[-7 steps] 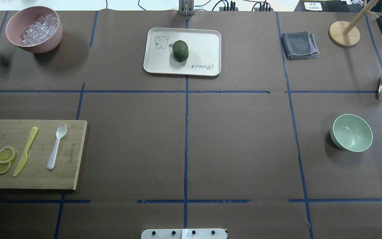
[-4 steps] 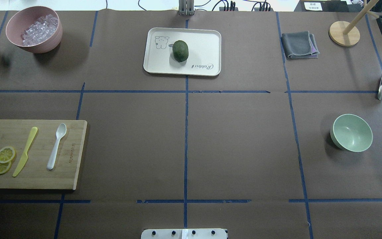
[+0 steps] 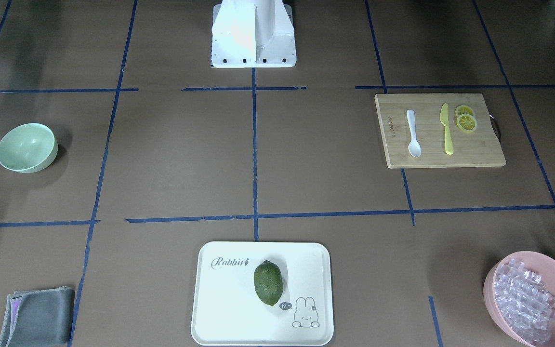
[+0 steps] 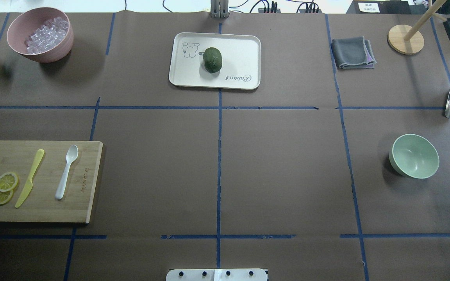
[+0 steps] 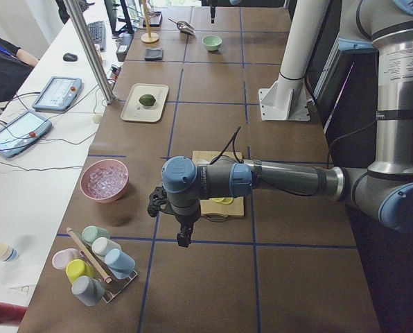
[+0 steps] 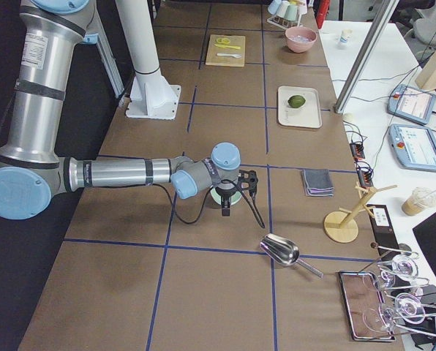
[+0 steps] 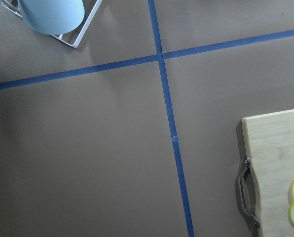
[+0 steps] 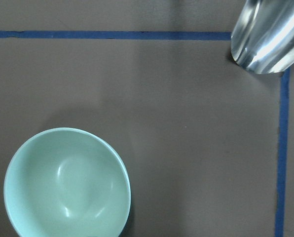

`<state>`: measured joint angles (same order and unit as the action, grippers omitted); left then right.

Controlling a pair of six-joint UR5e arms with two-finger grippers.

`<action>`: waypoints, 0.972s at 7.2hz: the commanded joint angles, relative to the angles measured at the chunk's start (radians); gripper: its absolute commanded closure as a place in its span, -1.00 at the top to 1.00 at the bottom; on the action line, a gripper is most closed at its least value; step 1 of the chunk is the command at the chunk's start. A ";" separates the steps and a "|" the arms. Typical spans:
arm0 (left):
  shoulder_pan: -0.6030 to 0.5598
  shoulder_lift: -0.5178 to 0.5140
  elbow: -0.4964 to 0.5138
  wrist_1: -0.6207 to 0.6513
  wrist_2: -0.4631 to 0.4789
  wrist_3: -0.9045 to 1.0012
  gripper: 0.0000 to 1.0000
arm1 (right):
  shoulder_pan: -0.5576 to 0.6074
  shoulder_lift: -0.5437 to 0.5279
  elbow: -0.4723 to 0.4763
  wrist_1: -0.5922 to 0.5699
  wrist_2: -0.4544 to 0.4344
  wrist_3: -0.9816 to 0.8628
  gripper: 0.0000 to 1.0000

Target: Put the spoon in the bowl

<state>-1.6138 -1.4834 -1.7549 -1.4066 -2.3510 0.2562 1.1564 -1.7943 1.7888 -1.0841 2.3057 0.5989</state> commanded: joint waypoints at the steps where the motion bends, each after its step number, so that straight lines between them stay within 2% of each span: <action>1: 0.000 0.000 0.002 0.000 -0.001 0.000 1.00 | -0.108 0.012 -0.092 0.181 -0.066 0.117 1.00; 3: 0.000 0.003 0.002 0.000 -0.001 0.000 1.00 | -0.129 0.012 -0.104 0.197 -0.075 0.119 0.99; 4: -0.001 0.003 0.002 0.000 -0.001 0.001 1.00 | -0.132 0.013 -0.103 0.197 -0.078 0.119 0.20; 5: 0.000 0.003 0.002 0.000 -0.001 0.002 1.00 | -0.132 0.035 -0.103 0.196 -0.078 0.121 -0.67; 6: 0.000 0.003 0.002 0.000 -0.002 0.002 1.00 | -0.133 0.035 -0.104 0.196 -0.080 0.121 -0.99; 7: 0.000 0.003 0.000 0.000 -0.002 0.002 1.00 | -0.133 0.035 -0.103 0.196 -0.078 0.121 -1.00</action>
<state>-1.6141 -1.4804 -1.7536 -1.4066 -2.3526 0.2576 1.0242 -1.7620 1.6853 -0.8882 2.2270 0.7192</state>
